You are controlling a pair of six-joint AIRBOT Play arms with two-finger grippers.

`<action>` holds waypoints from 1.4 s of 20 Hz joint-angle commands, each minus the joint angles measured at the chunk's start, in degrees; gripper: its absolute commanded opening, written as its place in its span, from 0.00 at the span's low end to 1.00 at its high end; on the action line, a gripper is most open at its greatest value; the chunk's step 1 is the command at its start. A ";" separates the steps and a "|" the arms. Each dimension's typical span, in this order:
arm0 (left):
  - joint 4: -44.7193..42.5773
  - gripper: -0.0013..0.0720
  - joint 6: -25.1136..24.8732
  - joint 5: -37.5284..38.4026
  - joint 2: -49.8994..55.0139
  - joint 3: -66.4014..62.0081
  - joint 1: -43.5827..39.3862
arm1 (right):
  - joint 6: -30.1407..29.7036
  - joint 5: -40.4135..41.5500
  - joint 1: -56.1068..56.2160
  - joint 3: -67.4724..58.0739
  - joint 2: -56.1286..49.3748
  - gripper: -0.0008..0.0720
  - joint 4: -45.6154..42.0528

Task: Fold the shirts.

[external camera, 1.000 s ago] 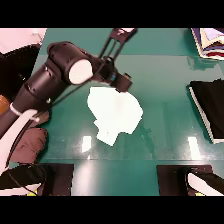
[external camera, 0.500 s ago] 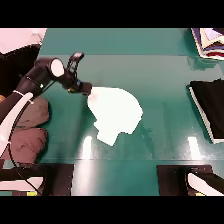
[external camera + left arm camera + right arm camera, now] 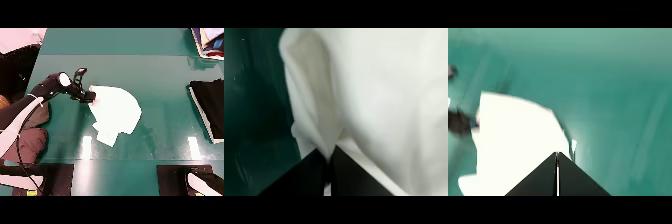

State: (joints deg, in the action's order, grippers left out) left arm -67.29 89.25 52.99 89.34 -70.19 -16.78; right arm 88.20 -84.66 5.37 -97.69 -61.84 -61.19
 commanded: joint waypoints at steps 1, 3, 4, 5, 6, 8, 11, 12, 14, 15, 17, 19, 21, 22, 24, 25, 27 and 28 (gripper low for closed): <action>-0.26 0.05 -1.62 4.15 0.24 -4.76 1.86 | 0.68 1.49 0.76 16.46 4.24 0.04 -0.35; -0.79 0.05 -2.78 6.36 0.24 -7.56 2.23 | 2.84 5.73 1.49 31.39 7.50 0.04 0.15; -1.33 0.05 -2.78 6.71 0.24 -8.26 2.23 | 3.37 8.07 2.27 38.75 8.66 0.24 0.26; -1.20 0.05 -2.71 6.58 0.24 -8.33 2.21 | 3.37 10.45 3.63 46.23 9.14 0.57 0.96; -1.33 0.05 -2.73 6.58 0.31 -8.31 2.23 | 3.34 13.53 5.42 52.96 8.81 0.63 3.50; -1.33 0.05 -2.73 6.47 0.31 -8.31 2.23 | 2.91 21.20 10.43 62.86 6.64 0.63 10.75; -1.33 0.05 -2.73 6.43 0.31 -8.31 2.23 | -0.79 33.31 20.72 69.05 -0.13 0.63 21.31; -1.33 0.05 -2.73 6.45 0.31 -8.31 2.23 | -2.16 36.57 23.98 68.96 -2.75 0.63 24.35; -1.42 0.05 -2.75 6.47 0.31 -8.31 2.23 | -3.21 40.89 28.76 66.73 -7.65 0.63 27.15; -1.77 0.05 -2.75 6.47 0.31 -8.31 2.23 | -3.21 41.99 30.38 64.87 -9.90 0.63 27.06; -2.80 0.05 -2.73 6.62 0.31 -8.31 2.23 | -3.21 43.23 32.11 60.70 -14.27 0.61 26.91; -4.57 0.05 -2.71 7.08 0.22 -8.33 2.23 | -3.26 43.01 32.24 57.05 -17.66 0.30 26.45; -7.85 0.05 -2.69 7.63 -1.09 -8.37 2.23 | -3.21 42.56 31.63 54.86 -18.43 0.03 24.06; -10.36 0.05 -2.62 7.63 -2.58 -8.55 2.29 | -3.10 41.24 30.45 53.92 -17.44 0.03 21.86; -17.25 0.05 -2.45 7.69 -7.26 -10.71 2.29 | -1.33 37.53 25.97 51.58 -13.03 0.03 15.23; -20.04 0.05 -2.47 7.72 -10.05 -12.24 2.29 | 0.11 34.71 22.99 49.88 -10.05 0.03 11.08; -23.56 0.05 -2.73 7.89 -16.48 -16.33 2.29 | 1.95 27.50 15.82 44.57 -3.04 0.03 3.15; -24.15 0.05 -2.75 8.00 -19.61 -18.49 2.27 | 1.99 23.91 12.02 40.98 0.46 0.03 0.61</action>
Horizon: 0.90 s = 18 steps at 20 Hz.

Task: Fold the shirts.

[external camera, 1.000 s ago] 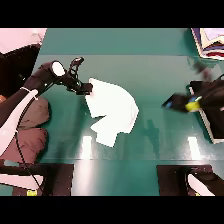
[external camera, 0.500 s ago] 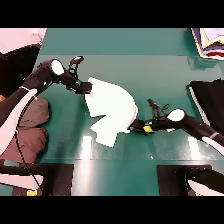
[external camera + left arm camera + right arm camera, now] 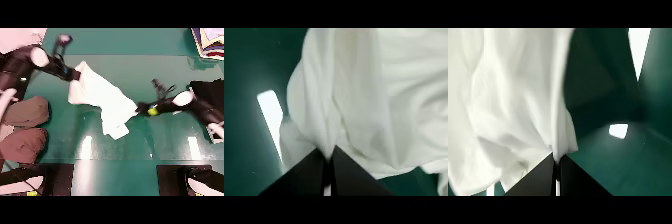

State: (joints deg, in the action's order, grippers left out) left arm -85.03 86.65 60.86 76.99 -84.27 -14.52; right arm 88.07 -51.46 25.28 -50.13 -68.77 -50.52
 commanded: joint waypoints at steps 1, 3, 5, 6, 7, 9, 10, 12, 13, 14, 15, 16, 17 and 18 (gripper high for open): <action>-6.38 0.05 -0.13 0.15 -10.60 -6.73 0.02 | 2.03 -12.68 -11.56 -10.47 10.58 0.03 -11.45; -5.88 0.05 -0.11 0.17 -16.92 -10.32 0.02 | 1.64 -17.97 -17.29 -17.92 15.63 0.03 -12.66; -4.96 0.05 -0.13 0.35 -22.93 -12.63 0.02 | 0.68 -21.59 -22.12 -25.11 20.17 0.03 -12.63; -4.46 0.05 -0.11 0.48 -26.01 -13.25 0.02 | 0.37 -22.18 -23.61 -27.85 22.08 0.03 -12.63; -3.85 0.05 -0.13 0.50 -28.63 -13.57 0.02 | 0.37 -22.49 -25.00 -30.21 23.87 0.03 -12.63; -2.91 0.05 -0.13 0.55 -33.48 -14.05 0.02 | 0.35 -23.23 -27.76 -35.06 26.73 0.03 -12.63; -2.51 0.05 -0.15 0.68 -35.63 -14.38 0.02 | 0.35 -24.04 -29.05 -37.40 27.36 0.03 -12.66; -1.70 0.05 -0.24 1.36 -38.51 -15.52 0.02 | 0.28 -26.16 -31.87 -42.58 27.63 0.03 -12.66; -1.33 0.05 -0.66 2.67 -39.26 -16.48 0.02 | 0.11 -27.41 -33.44 -45.48 26.91 0.03 -12.63; -0.70 0.05 -1.55 5.01 -39.43 -17.88 0.02 | -0.11 -29.00 -34.69 -48.54 25.70 0.03 -12.63; 0.35 0.05 -1.62 7.21 -39.41 -18.62 0.02 | -0.11 -30.80 -35.67 -51.89 24.09 0.03 -12.59; 1.55 0.05 -1.64 9.75 -39.32 -18.62 0.02 | -0.11 -32.65 -36.24 -55.45 21.88 0.03 -12.57; 2.12 0.05 -1.64 13.49 -38.42 -18.62 0.02 | -0.07 -34.23 -36.26 -58.69 19.26 0.03 -12.50; 2.12 0.05 -1.64 17.22 -36.92 -18.32 0.02 | 0.00 -35.28 -35.82 -60.96 16.61 0.03 -12.39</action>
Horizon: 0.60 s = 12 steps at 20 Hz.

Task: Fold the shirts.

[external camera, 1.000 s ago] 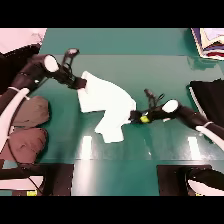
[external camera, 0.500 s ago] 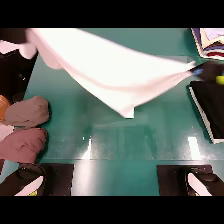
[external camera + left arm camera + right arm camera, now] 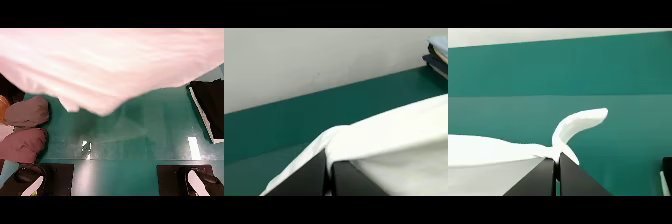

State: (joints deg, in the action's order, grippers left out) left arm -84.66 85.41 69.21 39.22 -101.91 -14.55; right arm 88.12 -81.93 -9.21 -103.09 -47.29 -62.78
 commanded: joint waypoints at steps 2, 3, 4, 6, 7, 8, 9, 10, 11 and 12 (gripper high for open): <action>1.90 0.05 -0.52 13.88 4.63 3.13 0.04 | 1.79 -7.08 2.08 -10.56 -11.08 0.03 -0.37; 2.93 0.05 -1.51 14.93 6.80 6.60 0.04 | 2.45 -8.37 4.44 -10.45 -14.47 0.03 -0.39; 4.09 0.05 -2.69 15.04 8.98 10.40 0.04 | 2.49 -9.46 6.80 -9.60 -17.75 0.03 -0.44; 5.05 0.05 -4.87 13.11 14.38 18.93 0.04 | 2.47 -11.34 11.19 -5.46 -24.92 0.03 -0.44; 5.05 0.05 -5.97 11.39 17.62 23.10 0.04 | 2.45 -11.43 13.00 -2.80 -28.61 0.03 -0.48; 4.94 0.05 -6.93 8.92 20.83 26.49 0.07 | 2.19 -10.67 14.36 -0.28 -32.26 0.03 -0.48; 4.55 0.05 -8.07 5.49 24.28 29.07 0.04 | 1.29 -9.03 15.21 1.81 -35.28 0.03 -0.46; 3.48 0.05 -8.52 0.94 28.13 30.69 0.07 | 0.72 -6.84 15.87 3.37 -38.10 0.03 -0.44; 1.11 0.05 -8.50 -4.00 32.13 30.73 0.07 | 0.72 -4.50 16.02 4.04 -40.94 0.03 -0.42; -1.18 0.05 -8.44 -9.33 35.36 30.36 0.07 | 0.72 -2.38 16.04 4.11 -43.19 0.03 -0.15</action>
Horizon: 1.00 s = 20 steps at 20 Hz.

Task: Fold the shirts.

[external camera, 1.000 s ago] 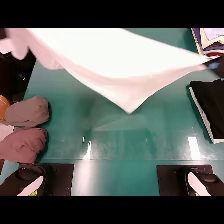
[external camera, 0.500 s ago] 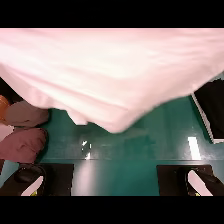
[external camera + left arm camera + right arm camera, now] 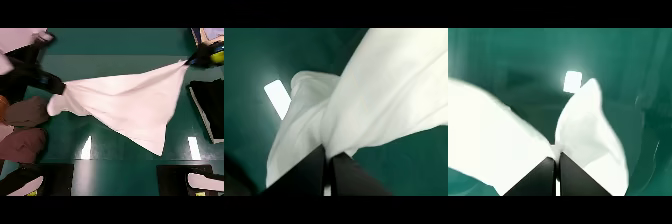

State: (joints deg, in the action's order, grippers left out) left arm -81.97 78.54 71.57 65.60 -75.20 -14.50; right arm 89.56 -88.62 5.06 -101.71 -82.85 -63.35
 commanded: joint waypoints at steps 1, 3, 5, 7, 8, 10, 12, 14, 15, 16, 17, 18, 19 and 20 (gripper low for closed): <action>-6.49 0.05 -0.90 -16.57 11.74 3.02 0.02 | -0.72 6.45 1.75 2.69 -9.42 0.03 0.42; -9.99 0.05 -0.37 -23.50 16.24 0.28 0.02 | -0.70 9.53 1.18 2.71 -11.30 0.03 0.42; -10.67 0.05 -0.35 -26.18 18.51 -2.40 0.02 | -0.72 10.95 1.16 2.69 -11.56 0.03 0.20; -10.62 0.05 -0.33 -26.49 18.75 -3.19 0.02 | -1.20 10.93 1.16 2.69 -11.28 0.03 0.26; -10.64 0.05 -0.33 -25.31 18.73 -3.19 0.02 | -1.22 10.78 1.16 2.69 -11.19 0.03 0.24; -10.64 0.30 -0.37 -19.82 18.67 -3.19 0.02 | -1.27 9.68 1.16 2.69 -11.19 0.03 0.28; -10.60 0.76 2.60 -15.98 18.25 -3.28 1.57 | -1.62 8.63 1.16 2.69 -11.19 0.03 0.28; -9.03 0.76 8.48 -13.25 17.59 -3.37 5.22 | -1.64 7.58 1.16 2.71 -10.99 0.03 0.24; -6.12 0.76 10.49 -10.99 16.94 -3.34 7.65 | -1.77 7.17 1.16 2.71 -10.58 0.03 0.24; -1.66 0.75 10.56 -8.68 16.26 -3.08 9.81 | -2.45 6.99 1.16 2.71 -9.79 0.03 0.24; 3.28 0.76 9.75 -7.10 15.26 -1.84 11.78 | -2.78 6.91 1.16 2.71 -8.81 0.03 0.20; 6.95 0.76 9.27 -6.80 13.84 0.42 12.87 | -3.30 6.56 1.16 2.73 -7.50 0.03 0.15; 9.51 0.76 9.31 -7.30 12.07 3.76 13.14 | -3.78 6.25 1.16 2.91 -6.21 0.03 0.11; 11.08 0.76 9.40 -8.50 10.34 7.50 12.87 | -3.78 6.40 1.16 3.58 -4.63 0.03 0.13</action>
State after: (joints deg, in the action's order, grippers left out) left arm -79.72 86.91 61.60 79.29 -73.54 -3.79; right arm 86.76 -81.62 6.17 -98.76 -90.39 -63.18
